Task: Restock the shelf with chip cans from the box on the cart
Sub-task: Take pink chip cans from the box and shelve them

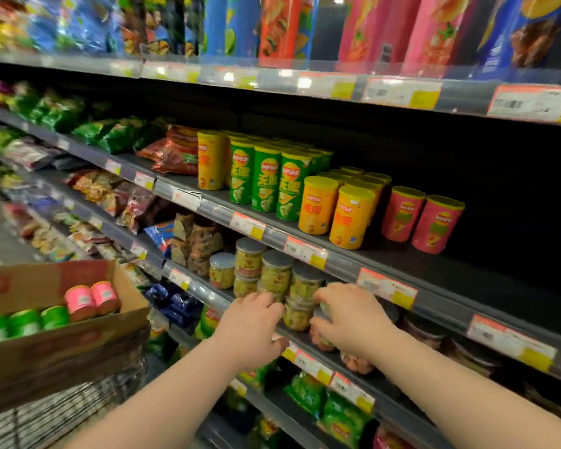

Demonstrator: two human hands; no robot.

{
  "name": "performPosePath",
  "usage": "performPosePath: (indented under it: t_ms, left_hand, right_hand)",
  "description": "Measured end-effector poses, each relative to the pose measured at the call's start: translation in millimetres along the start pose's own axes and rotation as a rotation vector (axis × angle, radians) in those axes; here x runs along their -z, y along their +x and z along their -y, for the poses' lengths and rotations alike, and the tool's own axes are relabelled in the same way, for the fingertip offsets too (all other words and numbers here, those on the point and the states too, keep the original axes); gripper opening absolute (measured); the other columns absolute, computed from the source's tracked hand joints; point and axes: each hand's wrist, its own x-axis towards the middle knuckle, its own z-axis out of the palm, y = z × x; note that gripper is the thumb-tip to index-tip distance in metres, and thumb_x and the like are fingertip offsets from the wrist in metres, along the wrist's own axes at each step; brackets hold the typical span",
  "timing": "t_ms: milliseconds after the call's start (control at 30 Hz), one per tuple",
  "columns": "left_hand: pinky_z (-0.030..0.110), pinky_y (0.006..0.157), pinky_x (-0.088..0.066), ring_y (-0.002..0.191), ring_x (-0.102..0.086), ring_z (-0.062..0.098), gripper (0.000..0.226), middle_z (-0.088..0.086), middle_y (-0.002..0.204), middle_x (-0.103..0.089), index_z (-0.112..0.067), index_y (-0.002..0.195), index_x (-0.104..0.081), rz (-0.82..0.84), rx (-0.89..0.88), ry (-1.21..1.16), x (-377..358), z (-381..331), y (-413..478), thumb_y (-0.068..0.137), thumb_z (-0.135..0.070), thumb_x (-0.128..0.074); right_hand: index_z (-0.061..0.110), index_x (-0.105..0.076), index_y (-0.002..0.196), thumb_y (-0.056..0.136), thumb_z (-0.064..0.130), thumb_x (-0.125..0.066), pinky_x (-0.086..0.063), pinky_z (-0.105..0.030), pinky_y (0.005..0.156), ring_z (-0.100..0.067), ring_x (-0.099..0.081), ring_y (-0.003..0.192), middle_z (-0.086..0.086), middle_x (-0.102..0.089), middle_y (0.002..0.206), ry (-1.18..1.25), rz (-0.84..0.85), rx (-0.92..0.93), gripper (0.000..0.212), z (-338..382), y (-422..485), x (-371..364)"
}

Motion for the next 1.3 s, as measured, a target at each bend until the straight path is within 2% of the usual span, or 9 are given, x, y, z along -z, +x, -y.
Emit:
performPosePath:
  t_ms: [133, 433, 567, 700, 933, 1033, 1300]
  left_hand:
    - [0.036, 0.095, -0.040, 0.118, -0.044, 0.024, 0.053, 0.001, 0.124, -0.047, -0.019, 0.127, -0.047, 0.014, 0.090, -0.035, -12.4, 33.7, -48.1, 0.088, -0.053, -0.049]
    - [0.037, 0.094, -0.042, 0.115, -0.047, 0.025, 0.049, 0.002, 0.120, -0.049, -0.020, 0.123, -0.048, 0.143, 0.380, -0.059, -31.2, 111.3, -171.4, 0.086, -0.051, -0.049]
    - [0.036, 0.097, -0.041, 0.117, -0.046, 0.024, 0.049, 0.002, 0.122, -0.049, -0.022, 0.124, -0.048, 0.175, 0.510, -0.085, -43.2, 136.6, -218.0, 0.086, -0.053, -0.048]
    - [0.037, 0.098, -0.041, 0.119, -0.045, 0.023, 0.053, 0.000, 0.127, -0.047, -0.023, 0.129, -0.045, 0.206, 0.593, -0.121, -57.8, 146.6, -243.0, 0.086, -0.054, -0.046]
    - [0.038, 0.103, -0.038, 0.126, -0.042, 0.022, 0.057, 0.000, 0.134, -0.044, -0.025, 0.134, -0.042, 0.263, 0.767, -0.161, -80.0, 181.6, -273.9, 0.087, -0.057, -0.047]
    - [0.037, 0.102, -0.039, 0.123, -0.043, 0.022, 0.056, -0.001, 0.131, -0.045, -0.024, 0.132, -0.043, 0.289, 0.827, -0.155, -85.7, 203.1, -275.5, 0.087, -0.056, -0.048]
    - [0.036, 0.101, -0.038, 0.123, -0.043, 0.024, 0.053, 0.002, 0.130, -0.046, -0.022, 0.131, -0.044, 0.381, 0.895, -0.169, -96.2, 278.0, -230.7, 0.086, -0.050, -0.049]
  right_hand:
    - [0.023, -0.056, 0.118, 0.089, 0.045, -0.049, -0.043, -0.037, 0.089, -0.027, -0.052, 0.113, -0.002, -0.057, 0.117, 0.011, 0.048, 0.077, 0.037, 58.1, 6.4, -25.2]
    - [0.026, -0.053, 0.126, 0.089, 0.045, -0.050, -0.043, -0.040, 0.096, -0.025, -0.051, 0.116, 0.001, -0.056, 0.124, 0.058, 0.179, 0.297, 0.041, 192.8, 22.4, -69.8]
    - [0.026, -0.052, 0.125, 0.089, 0.045, -0.051, -0.044, -0.039, 0.090, -0.026, -0.052, 0.114, -0.001, -0.056, 0.123, 0.054, 0.242, 0.378, 0.041, 242.8, 23.9, -90.9]
    - [0.025, -0.051, 0.127, 0.089, 0.046, -0.050, -0.044, -0.040, 0.094, -0.026, -0.052, 0.116, -0.001, -0.056, 0.126, 0.071, 0.307, 0.415, 0.043, 271.8, 24.5, -108.3]
    - [0.026, -0.050, 0.125, 0.089, 0.042, -0.049, -0.045, -0.039, 0.094, -0.025, -0.053, 0.114, -0.001, -0.056, 0.124, 0.054, 0.417, 0.529, 0.040, 317.7, 53.6, -135.4]
    - [0.026, -0.049, 0.128, 0.089, 0.043, -0.049, -0.044, -0.038, 0.096, -0.026, -0.052, 0.117, 0.000, -0.055, 0.128, 0.054, 0.442, 0.564, 0.042, 334.0, 78.7, -147.6]
    - [0.026, -0.047, 0.131, 0.088, 0.043, -0.050, -0.041, -0.039, 0.099, -0.026, -0.049, 0.121, -0.001, -0.053, 0.131, 0.051, 0.491, 0.621, 0.047, 355.2, 174.0, -169.9]
